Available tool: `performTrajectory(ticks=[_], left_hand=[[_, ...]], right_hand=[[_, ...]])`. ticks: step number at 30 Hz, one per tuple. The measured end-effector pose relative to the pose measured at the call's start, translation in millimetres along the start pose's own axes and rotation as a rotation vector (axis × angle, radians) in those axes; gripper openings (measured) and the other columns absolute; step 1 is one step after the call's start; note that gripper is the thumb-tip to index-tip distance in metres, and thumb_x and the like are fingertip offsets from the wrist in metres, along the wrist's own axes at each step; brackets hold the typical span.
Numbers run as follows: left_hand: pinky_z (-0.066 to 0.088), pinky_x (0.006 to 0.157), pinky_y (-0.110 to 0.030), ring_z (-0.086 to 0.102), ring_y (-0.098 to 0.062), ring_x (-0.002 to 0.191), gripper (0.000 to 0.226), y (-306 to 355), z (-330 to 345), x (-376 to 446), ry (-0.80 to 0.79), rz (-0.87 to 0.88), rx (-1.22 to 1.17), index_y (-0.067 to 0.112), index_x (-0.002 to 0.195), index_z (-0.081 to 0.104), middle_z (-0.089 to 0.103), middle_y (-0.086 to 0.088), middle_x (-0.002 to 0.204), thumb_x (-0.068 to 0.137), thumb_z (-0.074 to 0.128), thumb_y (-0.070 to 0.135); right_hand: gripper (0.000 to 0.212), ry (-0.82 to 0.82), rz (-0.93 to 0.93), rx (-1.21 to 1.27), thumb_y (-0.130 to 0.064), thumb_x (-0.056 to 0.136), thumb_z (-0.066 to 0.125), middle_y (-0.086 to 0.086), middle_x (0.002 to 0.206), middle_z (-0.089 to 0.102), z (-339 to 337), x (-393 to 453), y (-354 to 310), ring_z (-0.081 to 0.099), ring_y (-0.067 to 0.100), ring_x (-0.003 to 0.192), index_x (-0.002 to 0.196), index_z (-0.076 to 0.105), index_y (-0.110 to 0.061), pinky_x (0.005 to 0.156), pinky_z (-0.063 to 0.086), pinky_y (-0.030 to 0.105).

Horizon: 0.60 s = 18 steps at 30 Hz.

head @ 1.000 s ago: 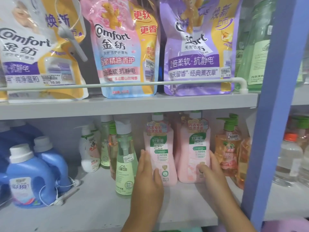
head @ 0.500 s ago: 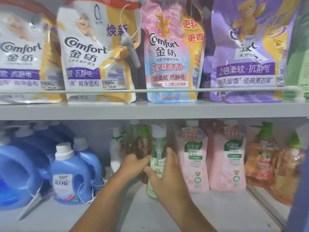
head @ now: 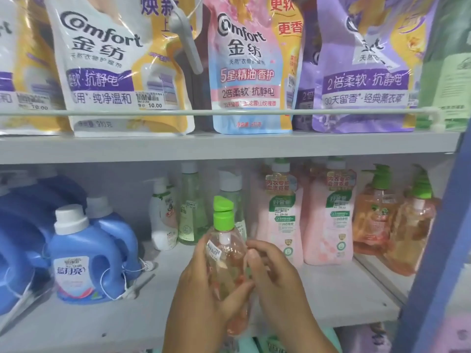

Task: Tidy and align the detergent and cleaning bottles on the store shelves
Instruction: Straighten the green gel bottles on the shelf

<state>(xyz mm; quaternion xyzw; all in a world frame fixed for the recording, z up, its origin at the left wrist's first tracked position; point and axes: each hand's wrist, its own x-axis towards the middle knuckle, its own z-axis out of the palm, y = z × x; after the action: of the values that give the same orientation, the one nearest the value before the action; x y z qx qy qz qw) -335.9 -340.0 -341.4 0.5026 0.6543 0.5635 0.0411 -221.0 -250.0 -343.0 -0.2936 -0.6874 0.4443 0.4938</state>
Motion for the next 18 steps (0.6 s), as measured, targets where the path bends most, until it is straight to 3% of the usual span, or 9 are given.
performTrajectory(ticks=[3,7,9,11,12,13,15,17,18], left_hand=[[0.046,0.077,-0.023,0.058,-0.005,0.111,0.087,27,48,-1,-0.032,-0.06,0.21,0.057,0.146,0.017,0.06,0.027,0.114,0.075,0.066,0.07],[0.054,0.096,-0.037,0.066,-0.017,0.116,0.088,40,99,13,-0.305,-0.055,0.058,0.038,0.158,0.022,0.063,0.006,0.135,0.083,0.069,0.045],[0.057,0.093,-0.035,0.069,-0.014,0.112,0.066,46,123,15,-0.389,-0.081,-0.021,0.041,0.146,0.047,0.065,0.003,0.13,0.082,0.062,0.046],[0.059,0.067,-0.025,0.074,-0.014,0.083,0.019,44,137,16,-0.42,-0.114,-0.12,0.029,0.097,0.076,0.075,-0.003,0.1,0.087,0.061,0.035],[0.055,0.059,-0.022,0.07,-0.017,0.071,0.013,44,147,15,-0.435,-0.132,-0.235,0.021,0.081,0.073,0.072,-0.008,0.085,0.085,0.064,0.028],[0.053,0.059,-0.021,0.065,-0.017,0.069,0.01,46,156,11,-0.481,-0.043,-0.277,0.016,0.079,0.07,0.068,-0.01,0.08,0.082,0.067,0.024],[0.051,0.074,-0.016,0.062,-0.004,0.082,0.013,51,160,0,-0.565,0.132,-0.053,0.021,0.096,0.073,0.069,0.002,0.093,0.089,0.063,0.024],[0.045,0.095,-0.011,0.06,0.013,0.106,0.024,39,155,5,-0.463,0.19,0.07,0.031,0.115,0.073,0.068,0.021,0.116,0.101,0.057,0.02],[0.044,0.1,-0.014,0.059,0.011,0.114,0.028,34,147,7,-0.345,0.247,0.1,0.032,0.117,0.074,0.068,0.023,0.121,0.102,0.058,0.014]], right_hand=[[0.024,0.014,0.088,0.215,-0.037,0.105,0.054,-0.011,0.11,0.077,-26,-7,2,0.071,0.002,0.099,0.109,0.077,-0.031,0.079,0.052,0.012],[0.045,0.164,0.106,0.078,-0.069,0.079,0.067,-0.019,0.113,0.072,-76,2,9,0.07,0.001,0.099,0.117,0.067,-0.044,0.082,0.054,0.022],[0.052,0.279,0.088,-0.059,-0.057,0.084,0.071,-0.021,0.13,0.061,-96,5,18,0.061,0.0,0.117,0.133,0.057,-0.043,0.097,0.051,0.028],[0.069,0.366,0.017,-0.299,-0.038,0.093,0.068,-0.017,0.157,0.033,-110,6,24,0.036,0.0,0.14,0.153,0.034,-0.039,0.111,0.037,0.028],[0.081,0.389,-0.012,-0.379,-0.032,0.095,0.066,-0.026,0.162,0.014,-114,5,26,0.021,-0.001,0.147,0.159,0.018,-0.041,0.116,0.03,0.029],[0.092,0.405,-0.024,-0.402,-0.027,0.095,0.065,-0.035,0.162,-0.003,-116,3,25,0.011,-0.002,0.15,0.16,0.003,-0.043,0.12,0.026,0.033],[0.104,0.456,-0.078,-0.431,-0.015,0.092,0.065,-0.033,0.162,-0.021,-121,1,26,-0.003,0.003,0.156,0.161,-0.007,-0.043,0.123,0.022,0.041],[0.097,0.517,-0.187,-0.548,-0.006,0.091,0.064,-0.014,0.17,-0.016,-125,4,30,-0.008,0.013,0.159,0.166,0.006,-0.027,0.122,0.021,0.05],[0.086,0.528,-0.254,-0.582,-0.004,0.091,0.06,-0.005,0.172,-0.01,-126,5,32,-0.005,0.021,0.16,0.165,0.016,-0.017,0.122,0.021,0.056]])
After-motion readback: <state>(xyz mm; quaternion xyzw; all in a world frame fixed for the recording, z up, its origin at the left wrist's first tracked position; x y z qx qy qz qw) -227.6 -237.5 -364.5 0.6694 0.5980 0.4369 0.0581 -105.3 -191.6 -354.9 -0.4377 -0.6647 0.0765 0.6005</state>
